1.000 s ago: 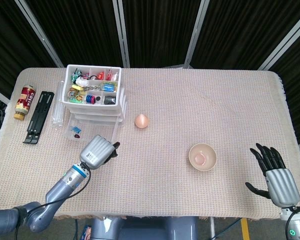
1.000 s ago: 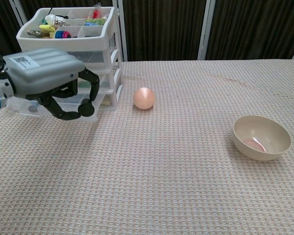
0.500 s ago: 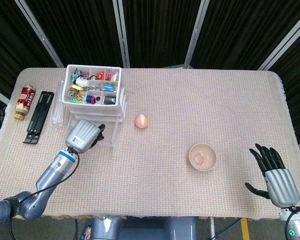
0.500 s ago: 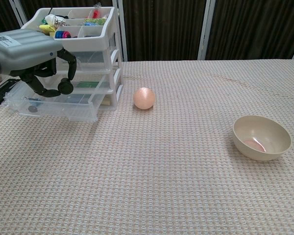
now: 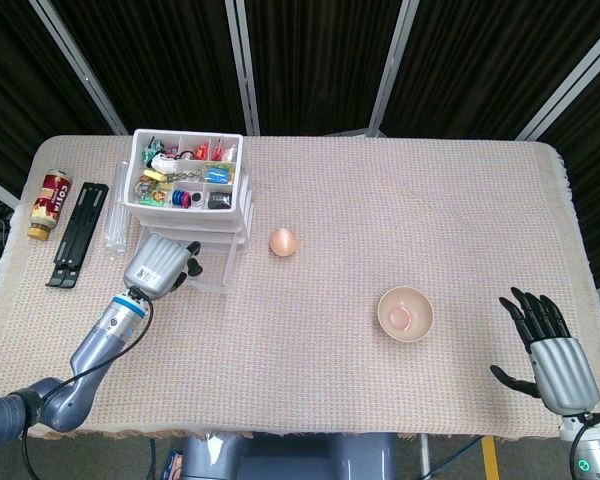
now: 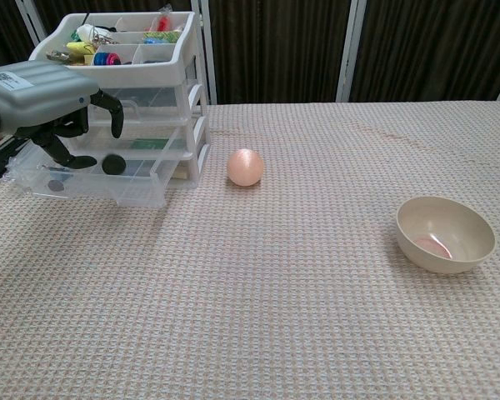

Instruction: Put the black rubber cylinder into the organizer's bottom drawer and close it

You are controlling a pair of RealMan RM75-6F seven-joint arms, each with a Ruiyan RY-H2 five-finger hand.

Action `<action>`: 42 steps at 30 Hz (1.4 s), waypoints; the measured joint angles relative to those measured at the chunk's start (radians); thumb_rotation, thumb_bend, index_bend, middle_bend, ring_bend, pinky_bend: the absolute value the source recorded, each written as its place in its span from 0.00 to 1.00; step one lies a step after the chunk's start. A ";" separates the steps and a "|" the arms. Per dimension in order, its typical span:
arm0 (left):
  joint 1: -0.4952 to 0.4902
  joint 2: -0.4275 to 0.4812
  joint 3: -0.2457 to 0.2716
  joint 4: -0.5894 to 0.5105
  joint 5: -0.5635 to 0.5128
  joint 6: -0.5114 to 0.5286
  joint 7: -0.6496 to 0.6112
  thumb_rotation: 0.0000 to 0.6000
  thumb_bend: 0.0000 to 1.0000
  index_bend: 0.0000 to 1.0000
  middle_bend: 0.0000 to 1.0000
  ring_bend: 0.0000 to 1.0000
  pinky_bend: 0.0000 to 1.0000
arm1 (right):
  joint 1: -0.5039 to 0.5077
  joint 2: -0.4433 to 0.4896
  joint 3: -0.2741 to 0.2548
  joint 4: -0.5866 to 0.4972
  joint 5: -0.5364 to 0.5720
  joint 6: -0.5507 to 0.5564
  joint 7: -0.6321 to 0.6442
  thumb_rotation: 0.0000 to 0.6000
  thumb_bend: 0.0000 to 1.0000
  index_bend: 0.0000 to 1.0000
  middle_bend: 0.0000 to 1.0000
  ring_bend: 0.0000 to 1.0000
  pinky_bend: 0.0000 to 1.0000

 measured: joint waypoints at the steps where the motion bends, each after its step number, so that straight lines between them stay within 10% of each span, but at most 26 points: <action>1: 0.001 0.000 0.001 0.000 0.004 0.002 -0.003 1.00 0.37 0.37 1.00 0.90 0.81 | 0.000 0.000 0.000 0.000 0.000 0.000 0.000 1.00 0.07 0.09 0.00 0.00 0.00; 9: 0.012 0.010 0.022 -0.002 0.051 0.023 -0.024 1.00 0.35 0.36 0.88 0.80 0.70 | -0.001 0.001 0.000 -0.002 0.002 -0.002 -0.004 1.00 0.07 0.09 0.00 0.00 0.00; 23: 0.051 0.106 0.197 0.147 0.565 0.223 -0.045 1.00 0.35 0.25 0.05 0.04 0.14 | 0.000 0.000 0.001 -0.005 0.005 -0.005 -0.009 1.00 0.07 0.09 0.00 0.00 0.00; 30: 0.059 0.219 0.341 0.221 0.767 0.221 0.046 1.00 0.35 0.23 0.00 0.00 0.11 | -0.001 -0.003 0.002 -0.007 0.005 -0.003 -0.016 1.00 0.07 0.09 0.00 0.00 0.00; 42: 0.023 0.236 0.396 0.253 0.809 0.000 0.101 1.00 0.35 0.22 0.00 0.00 0.08 | 0.000 0.000 0.004 -0.006 0.010 -0.005 -0.009 1.00 0.07 0.09 0.00 0.00 0.00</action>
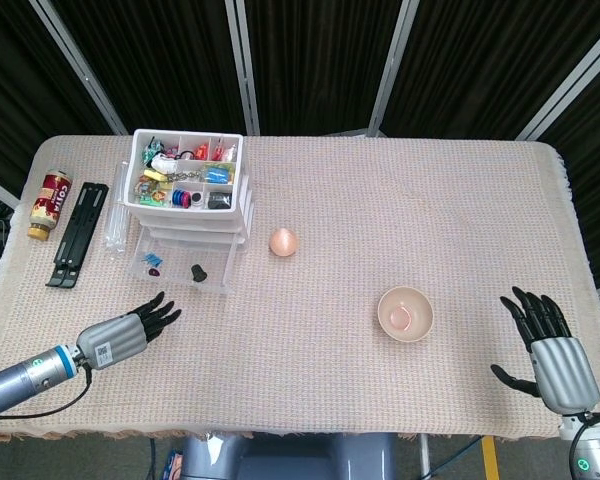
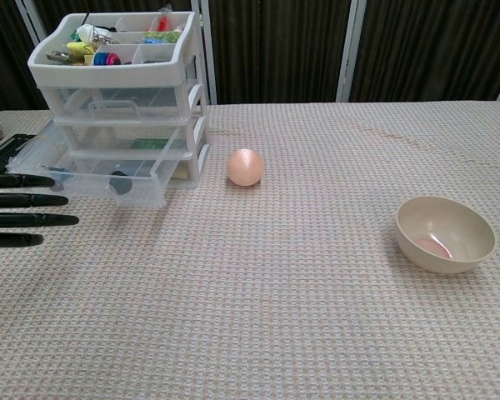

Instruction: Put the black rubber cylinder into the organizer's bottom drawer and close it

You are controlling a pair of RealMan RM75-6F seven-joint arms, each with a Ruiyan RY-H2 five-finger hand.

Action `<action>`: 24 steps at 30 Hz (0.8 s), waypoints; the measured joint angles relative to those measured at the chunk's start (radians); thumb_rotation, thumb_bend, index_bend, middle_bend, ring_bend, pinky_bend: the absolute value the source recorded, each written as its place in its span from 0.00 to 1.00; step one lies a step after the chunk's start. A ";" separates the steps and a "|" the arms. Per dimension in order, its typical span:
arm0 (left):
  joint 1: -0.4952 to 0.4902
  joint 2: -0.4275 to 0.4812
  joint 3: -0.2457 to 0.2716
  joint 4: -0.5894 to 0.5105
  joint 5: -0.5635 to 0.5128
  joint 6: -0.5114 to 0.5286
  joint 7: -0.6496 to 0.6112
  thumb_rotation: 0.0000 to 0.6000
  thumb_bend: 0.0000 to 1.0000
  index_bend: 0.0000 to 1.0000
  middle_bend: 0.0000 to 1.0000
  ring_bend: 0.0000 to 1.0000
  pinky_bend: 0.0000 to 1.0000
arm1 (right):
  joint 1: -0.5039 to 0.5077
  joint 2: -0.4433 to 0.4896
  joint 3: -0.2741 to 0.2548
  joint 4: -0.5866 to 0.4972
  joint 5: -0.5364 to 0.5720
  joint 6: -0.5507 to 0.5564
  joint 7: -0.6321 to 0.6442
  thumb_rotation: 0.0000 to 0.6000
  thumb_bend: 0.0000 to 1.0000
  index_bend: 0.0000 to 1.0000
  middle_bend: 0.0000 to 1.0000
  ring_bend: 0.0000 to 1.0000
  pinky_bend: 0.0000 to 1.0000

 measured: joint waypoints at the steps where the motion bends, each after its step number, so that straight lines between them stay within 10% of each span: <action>1: -0.004 0.000 0.001 0.002 0.001 -0.013 0.003 1.00 0.35 0.22 0.00 0.00 0.08 | 0.000 0.000 0.000 0.000 0.000 0.000 0.000 1.00 0.07 0.09 0.00 0.00 0.00; 24: -0.099 -0.102 -0.072 0.068 -0.028 -0.178 -0.008 1.00 0.35 0.19 0.00 0.00 0.07 | 0.000 0.001 0.001 0.001 -0.002 0.002 0.004 1.00 0.07 0.09 0.00 0.00 0.00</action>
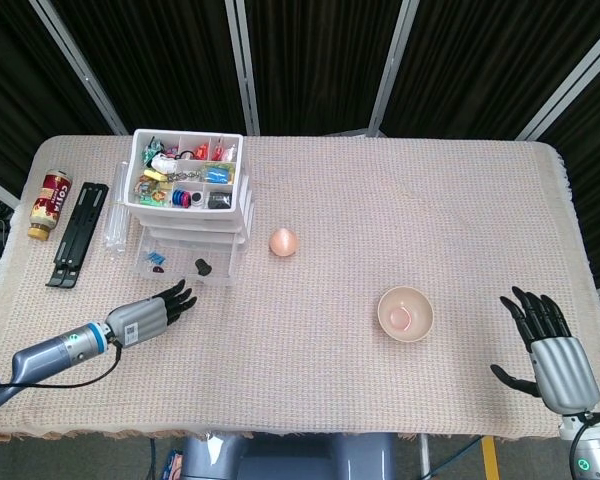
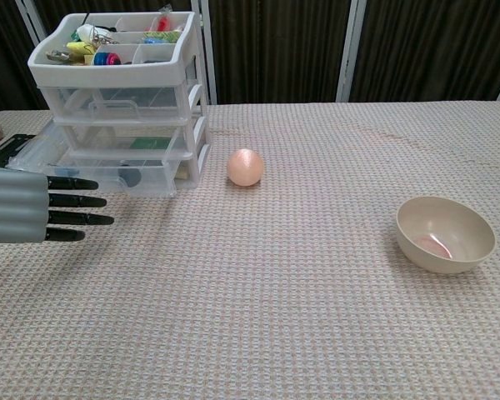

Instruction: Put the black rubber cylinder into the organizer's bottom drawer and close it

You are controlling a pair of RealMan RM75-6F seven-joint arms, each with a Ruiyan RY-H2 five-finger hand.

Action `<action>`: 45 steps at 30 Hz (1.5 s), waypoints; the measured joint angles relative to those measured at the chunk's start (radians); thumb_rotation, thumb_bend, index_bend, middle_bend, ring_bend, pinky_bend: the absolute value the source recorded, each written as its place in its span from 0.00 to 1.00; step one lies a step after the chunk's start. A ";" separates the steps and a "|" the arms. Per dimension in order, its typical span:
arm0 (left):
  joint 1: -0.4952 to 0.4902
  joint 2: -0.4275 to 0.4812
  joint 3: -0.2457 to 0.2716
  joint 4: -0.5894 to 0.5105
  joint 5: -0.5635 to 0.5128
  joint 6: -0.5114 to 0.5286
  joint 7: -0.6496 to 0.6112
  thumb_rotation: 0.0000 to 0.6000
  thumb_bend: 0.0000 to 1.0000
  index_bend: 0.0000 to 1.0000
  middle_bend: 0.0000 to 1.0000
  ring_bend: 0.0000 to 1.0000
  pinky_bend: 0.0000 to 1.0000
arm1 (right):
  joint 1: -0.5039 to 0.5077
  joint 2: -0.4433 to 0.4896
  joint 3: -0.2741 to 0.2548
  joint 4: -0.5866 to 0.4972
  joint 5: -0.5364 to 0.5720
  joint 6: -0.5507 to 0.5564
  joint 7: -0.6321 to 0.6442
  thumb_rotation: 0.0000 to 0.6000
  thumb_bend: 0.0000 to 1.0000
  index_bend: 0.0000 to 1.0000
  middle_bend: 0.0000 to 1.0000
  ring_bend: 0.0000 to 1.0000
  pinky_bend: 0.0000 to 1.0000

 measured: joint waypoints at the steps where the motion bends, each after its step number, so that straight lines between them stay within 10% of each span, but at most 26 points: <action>1: -0.002 -0.003 -0.003 0.001 -0.001 -0.001 0.000 1.00 0.35 0.19 0.00 0.00 0.07 | 0.000 0.000 0.000 0.000 0.000 0.000 0.000 1.00 0.07 0.09 0.00 0.00 0.00; 45: 0.004 -0.058 -0.041 0.132 -0.115 -0.036 -0.011 1.00 0.35 0.17 0.00 0.00 0.07 | 0.000 0.000 -0.001 -0.004 -0.002 -0.001 0.001 1.00 0.07 0.09 0.00 0.00 0.00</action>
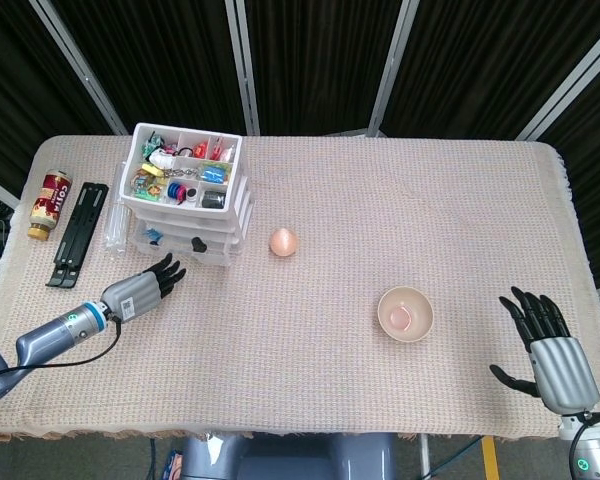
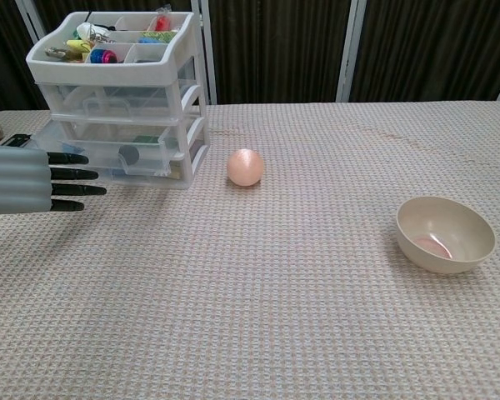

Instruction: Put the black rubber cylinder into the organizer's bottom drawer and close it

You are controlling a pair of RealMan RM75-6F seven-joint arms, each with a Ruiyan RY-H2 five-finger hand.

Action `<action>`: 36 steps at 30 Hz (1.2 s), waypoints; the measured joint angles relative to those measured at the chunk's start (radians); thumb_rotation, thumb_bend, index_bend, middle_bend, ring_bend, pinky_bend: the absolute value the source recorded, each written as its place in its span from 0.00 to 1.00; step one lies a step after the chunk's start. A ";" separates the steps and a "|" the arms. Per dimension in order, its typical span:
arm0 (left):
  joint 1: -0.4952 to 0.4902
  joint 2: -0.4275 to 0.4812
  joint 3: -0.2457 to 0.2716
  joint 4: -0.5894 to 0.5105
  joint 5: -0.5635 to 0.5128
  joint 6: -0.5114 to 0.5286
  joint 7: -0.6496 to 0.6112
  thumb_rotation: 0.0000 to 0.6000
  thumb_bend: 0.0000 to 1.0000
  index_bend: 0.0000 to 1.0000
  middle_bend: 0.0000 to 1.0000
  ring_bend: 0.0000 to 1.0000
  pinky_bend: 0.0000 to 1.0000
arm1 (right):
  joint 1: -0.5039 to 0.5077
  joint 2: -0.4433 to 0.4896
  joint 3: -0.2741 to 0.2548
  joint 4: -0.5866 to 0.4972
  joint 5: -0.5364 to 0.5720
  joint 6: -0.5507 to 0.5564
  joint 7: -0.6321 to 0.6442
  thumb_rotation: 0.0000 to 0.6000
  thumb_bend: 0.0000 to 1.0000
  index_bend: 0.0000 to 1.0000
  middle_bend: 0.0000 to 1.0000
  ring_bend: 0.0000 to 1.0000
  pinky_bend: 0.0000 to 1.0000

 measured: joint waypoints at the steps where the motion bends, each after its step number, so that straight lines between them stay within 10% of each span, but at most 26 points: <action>1: -0.001 -0.001 -0.002 0.000 -0.003 0.000 -0.001 1.00 0.35 0.17 0.00 0.00 0.07 | 0.000 0.000 0.000 0.000 0.000 0.000 0.000 1.00 0.07 0.09 0.00 0.00 0.00; 36: -0.037 -0.124 -0.072 0.145 -0.140 -0.077 -0.008 1.00 0.35 0.15 0.00 0.00 0.07 | 0.001 0.003 0.001 -0.004 0.010 -0.008 0.002 1.00 0.07 0.09 0.00 0.00 0.00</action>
